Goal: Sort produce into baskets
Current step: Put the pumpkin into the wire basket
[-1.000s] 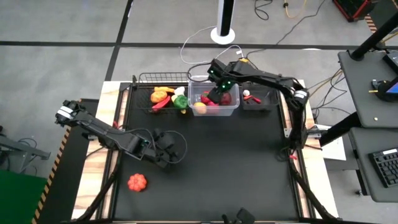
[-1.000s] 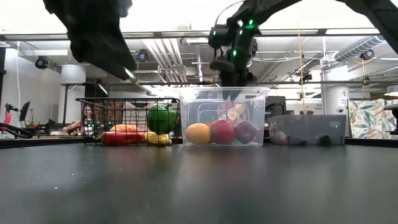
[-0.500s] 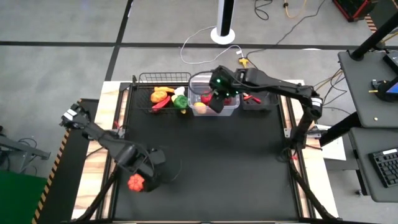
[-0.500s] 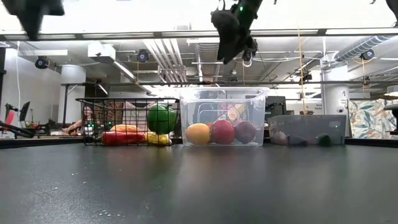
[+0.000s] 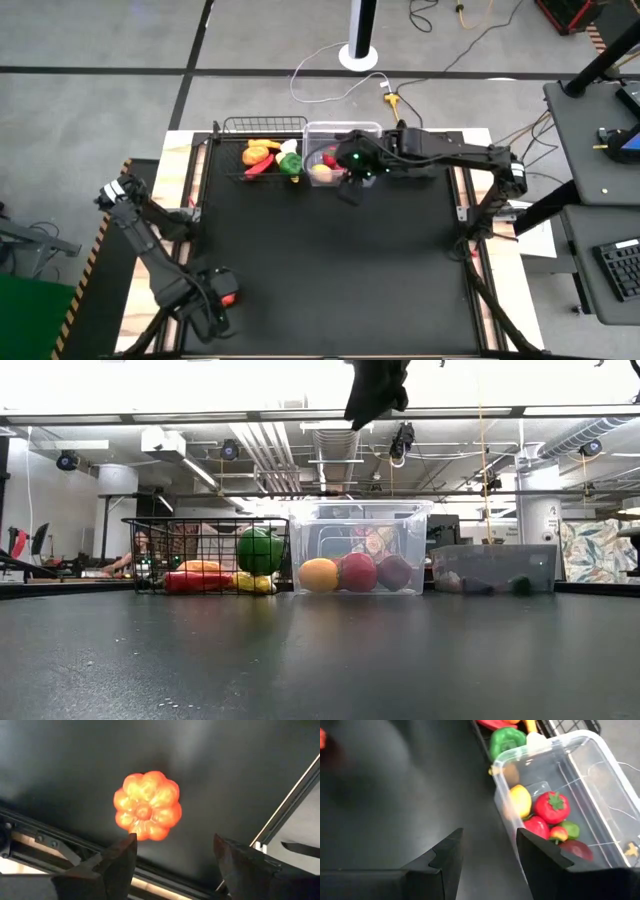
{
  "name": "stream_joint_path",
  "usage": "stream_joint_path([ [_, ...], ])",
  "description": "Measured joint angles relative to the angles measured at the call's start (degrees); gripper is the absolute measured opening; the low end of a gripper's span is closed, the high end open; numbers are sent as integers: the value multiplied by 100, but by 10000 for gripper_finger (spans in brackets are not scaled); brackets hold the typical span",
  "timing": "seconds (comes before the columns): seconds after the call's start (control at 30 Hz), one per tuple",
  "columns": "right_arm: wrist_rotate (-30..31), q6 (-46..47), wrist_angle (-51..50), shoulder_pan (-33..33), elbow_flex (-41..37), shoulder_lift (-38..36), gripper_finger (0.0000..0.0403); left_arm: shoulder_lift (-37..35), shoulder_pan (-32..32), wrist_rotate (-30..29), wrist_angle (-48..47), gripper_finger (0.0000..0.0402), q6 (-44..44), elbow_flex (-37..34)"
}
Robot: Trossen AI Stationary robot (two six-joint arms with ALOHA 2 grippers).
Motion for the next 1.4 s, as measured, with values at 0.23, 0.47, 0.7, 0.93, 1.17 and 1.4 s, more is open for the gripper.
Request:
stream_joint_path([
  [0.23,1,149,-10,294,0,-116,173,-2,-129,-336,46,244,-70,38],
  [0.47,2,153,-21,481,0,-186,173,-2,-124,-281,98,245,-56,40],
  [0.7,2,149,-24,535,0,-199,173,7,-104,-467,-200,264,-252,40],
  [0.93,2,142,-24,535,0,-197,173,4,-137,-822,-113,263,-228,73],
  [1.17,3,140,-24,535,0,-197,173,-27,-133,-810,157,270,-3,149],
  [1.4,4,140,-24,535,0,-190,173,-72,-147,-569,156,343,-73,149],
])
